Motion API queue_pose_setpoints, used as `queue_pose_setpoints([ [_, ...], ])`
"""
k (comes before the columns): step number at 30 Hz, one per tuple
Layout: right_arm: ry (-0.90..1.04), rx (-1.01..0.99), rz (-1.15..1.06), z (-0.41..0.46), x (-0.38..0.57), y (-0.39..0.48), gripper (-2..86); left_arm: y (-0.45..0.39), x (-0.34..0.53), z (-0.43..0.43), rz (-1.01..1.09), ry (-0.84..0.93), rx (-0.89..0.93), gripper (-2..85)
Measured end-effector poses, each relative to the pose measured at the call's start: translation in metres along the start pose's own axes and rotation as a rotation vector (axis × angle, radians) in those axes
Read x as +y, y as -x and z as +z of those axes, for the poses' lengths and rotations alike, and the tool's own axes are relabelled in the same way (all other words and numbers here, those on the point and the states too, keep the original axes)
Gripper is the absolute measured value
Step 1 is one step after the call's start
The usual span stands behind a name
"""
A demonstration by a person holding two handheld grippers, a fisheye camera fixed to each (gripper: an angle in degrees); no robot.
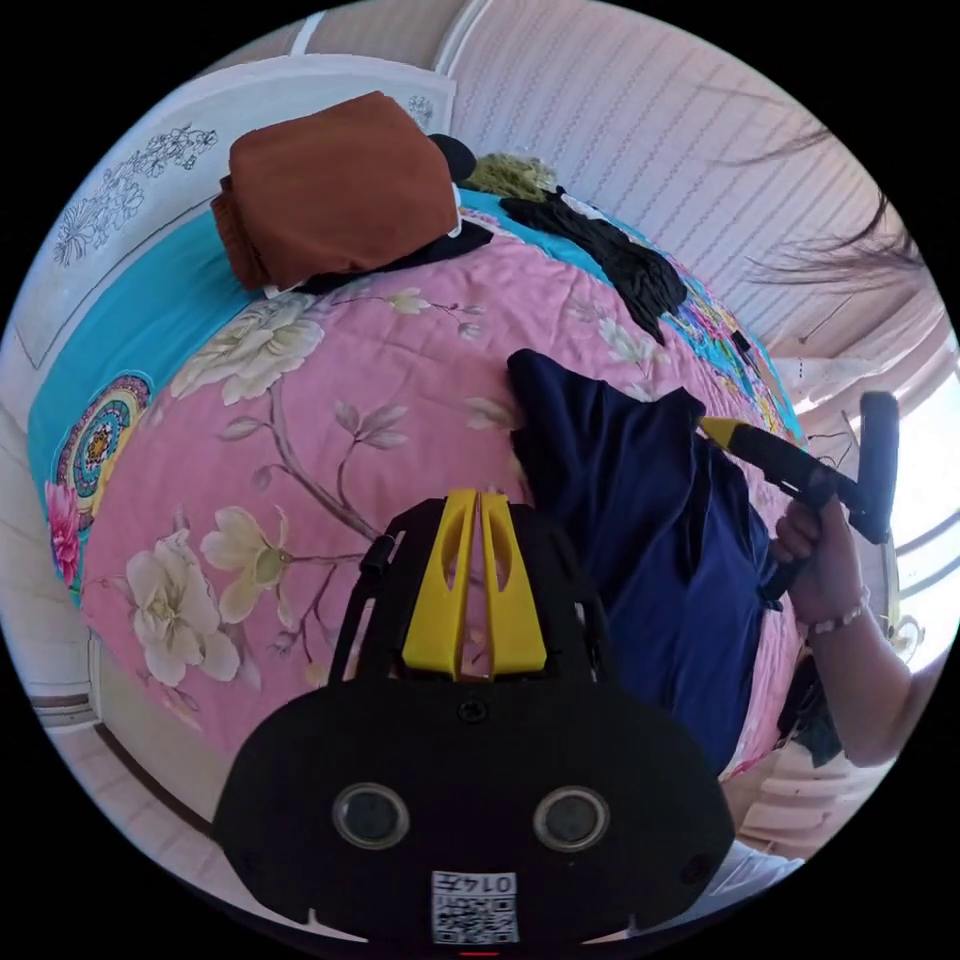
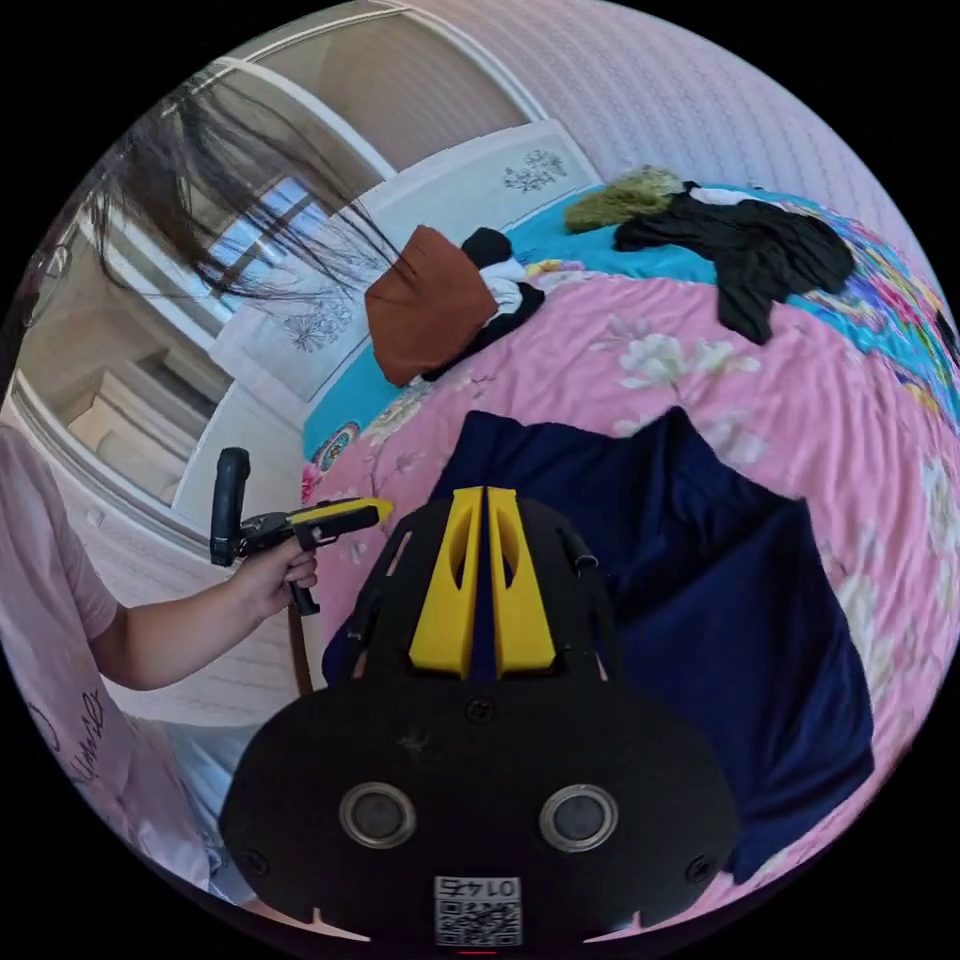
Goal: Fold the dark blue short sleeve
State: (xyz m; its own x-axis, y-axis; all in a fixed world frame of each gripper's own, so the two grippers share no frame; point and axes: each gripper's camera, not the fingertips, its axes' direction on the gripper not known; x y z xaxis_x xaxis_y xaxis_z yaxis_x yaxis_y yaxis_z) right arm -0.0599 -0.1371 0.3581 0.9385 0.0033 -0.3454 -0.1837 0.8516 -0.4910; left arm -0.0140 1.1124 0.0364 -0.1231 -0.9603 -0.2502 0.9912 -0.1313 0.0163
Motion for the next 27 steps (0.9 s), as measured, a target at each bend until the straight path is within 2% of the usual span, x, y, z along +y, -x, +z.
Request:
queue_pose_setpoints([
  [2,0.042,0.018,-0.06,0.027,-0.048,0.017,3.5,0.012,-0.02,-0.001,0.009,-0.023,0.093,4.4],
  [6,0.104,0.058,-0.098,0.068,-0.142,0.035,5.9,0.021,-0.05,0.011,0.042,0.028,0.127,6.0],
  [10,0.288,0.072,-0.108,0.111,-0.206,0.041,6.6,0.041,-0.063,0.009,0.032,0.084,0.176,0.3],
  [14,0.351,0.035,-0.101,0.128,-0.241,0.049,6.7,0.065,-0.049,-0.058,0.002,-0.061,0.105,-0.8],
  [17,0.351,0.043,-0.111,0.132,-0.264,0.06,6.3,0.087,-0.026,-0.079,-0.096,-0.08,0.105,-0.9],
  [20,0.411,0.006,-0.116,0.149,-0.285,0.072,6.3,0.098,-0.011,-0.079,-0.145,-0.025,0.08,-1.0],
  [24,0.463,0.049,-0.216,0.171,-0.316,0.109,6.3,0.103,-0.009,-0.099,-0.157,-0.066,0.074,-1.0],
  [27,0.446,0.067,-0.314,0.177,-0.338,0.136,6.1,0.089,-0.005,-0.14,-0.039,-0.262,0.092,-1.0],
])
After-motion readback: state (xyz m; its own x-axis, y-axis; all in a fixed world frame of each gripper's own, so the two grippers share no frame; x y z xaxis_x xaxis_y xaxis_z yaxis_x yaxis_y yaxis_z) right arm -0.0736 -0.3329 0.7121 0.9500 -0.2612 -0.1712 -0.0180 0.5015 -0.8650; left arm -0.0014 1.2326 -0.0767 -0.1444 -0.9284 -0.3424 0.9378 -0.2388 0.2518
